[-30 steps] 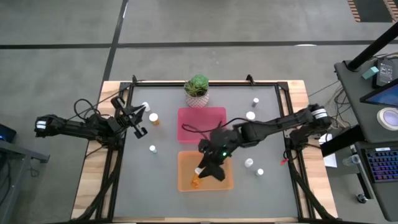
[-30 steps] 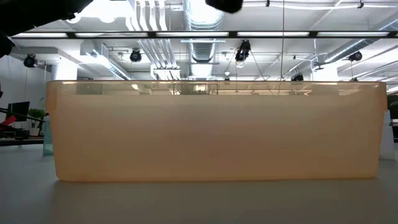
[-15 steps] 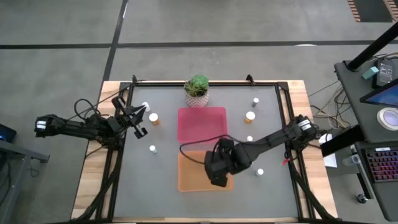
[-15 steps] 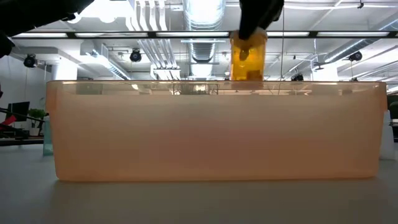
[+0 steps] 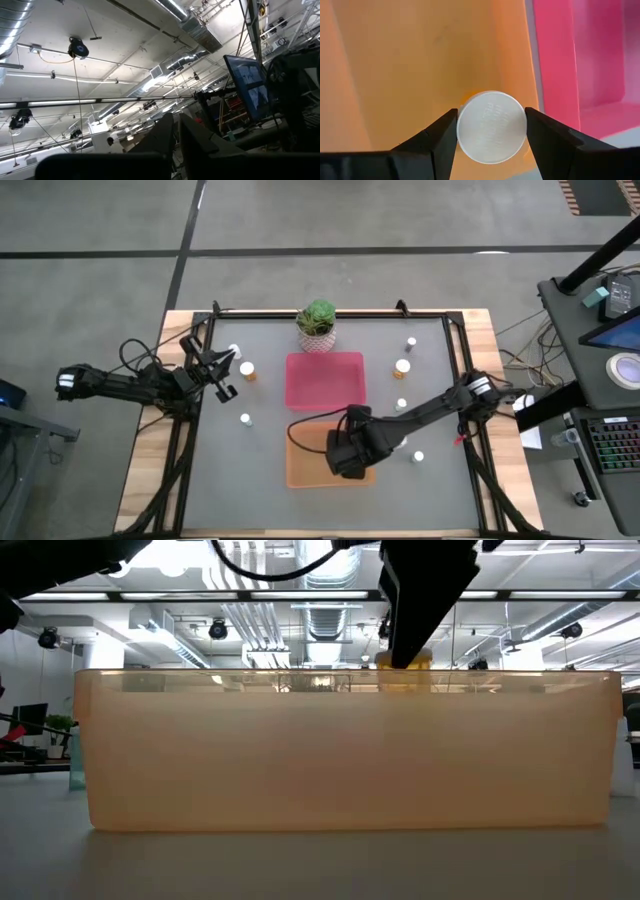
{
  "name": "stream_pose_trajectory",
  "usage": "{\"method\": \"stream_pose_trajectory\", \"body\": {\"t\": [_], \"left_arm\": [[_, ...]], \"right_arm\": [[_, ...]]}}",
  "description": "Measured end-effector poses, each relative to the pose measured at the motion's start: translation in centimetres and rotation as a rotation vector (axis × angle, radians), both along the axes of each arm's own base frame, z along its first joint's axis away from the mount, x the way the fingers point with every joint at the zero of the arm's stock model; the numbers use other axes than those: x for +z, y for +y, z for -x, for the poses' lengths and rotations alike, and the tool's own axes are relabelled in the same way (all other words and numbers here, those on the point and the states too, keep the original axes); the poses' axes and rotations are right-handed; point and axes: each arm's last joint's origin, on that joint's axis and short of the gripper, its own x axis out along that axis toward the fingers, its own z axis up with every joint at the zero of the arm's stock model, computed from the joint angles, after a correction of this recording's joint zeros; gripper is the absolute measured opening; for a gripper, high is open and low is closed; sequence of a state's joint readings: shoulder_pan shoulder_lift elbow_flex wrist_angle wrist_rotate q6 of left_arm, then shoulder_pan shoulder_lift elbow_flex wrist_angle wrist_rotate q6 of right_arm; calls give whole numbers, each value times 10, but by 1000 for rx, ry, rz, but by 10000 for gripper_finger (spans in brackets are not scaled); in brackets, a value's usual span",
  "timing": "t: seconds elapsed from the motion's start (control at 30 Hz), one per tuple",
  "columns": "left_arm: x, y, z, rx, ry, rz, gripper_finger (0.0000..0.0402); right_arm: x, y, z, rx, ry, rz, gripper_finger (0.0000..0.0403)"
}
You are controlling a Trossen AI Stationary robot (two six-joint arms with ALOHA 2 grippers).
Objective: Pick and place medicine bottles into bin by pill shape (circle, oval)
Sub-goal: Put the top orange capsule bottle into the orange bin, then put the top left blue tablet bottle into the pink bin
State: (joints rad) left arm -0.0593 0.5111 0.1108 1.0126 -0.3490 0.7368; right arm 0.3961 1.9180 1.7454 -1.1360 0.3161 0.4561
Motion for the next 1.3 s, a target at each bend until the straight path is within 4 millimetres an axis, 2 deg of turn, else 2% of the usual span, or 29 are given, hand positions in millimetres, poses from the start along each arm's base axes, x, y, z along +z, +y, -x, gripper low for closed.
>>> {"method": "stream_pose_trajectory", "body": {"t": [0.37, 0.57, 0.77, 1.13, 1.3], "left_arm": [[0, 0, 0, 0, 1, 0, 13], [0, 0, 0, 0, 0, 0, 13], [0, 0, 0, 0, 1, 0, 13], [0, 0, 0, 1, 1, 0, 13], [0, 0, 0, 1, 1, 0, 13]], "right_arm": [[-12, 2, -10, 64, -23, 4, 205], [-25, -1, -11, 85, -46, -6, 205], [-25, -6, -12, 92, -44, -3, 206], [-25, -9, -13, 98, -44, 0, 260], [-25, -10, -14, 97, -43, 1, 266]]}}
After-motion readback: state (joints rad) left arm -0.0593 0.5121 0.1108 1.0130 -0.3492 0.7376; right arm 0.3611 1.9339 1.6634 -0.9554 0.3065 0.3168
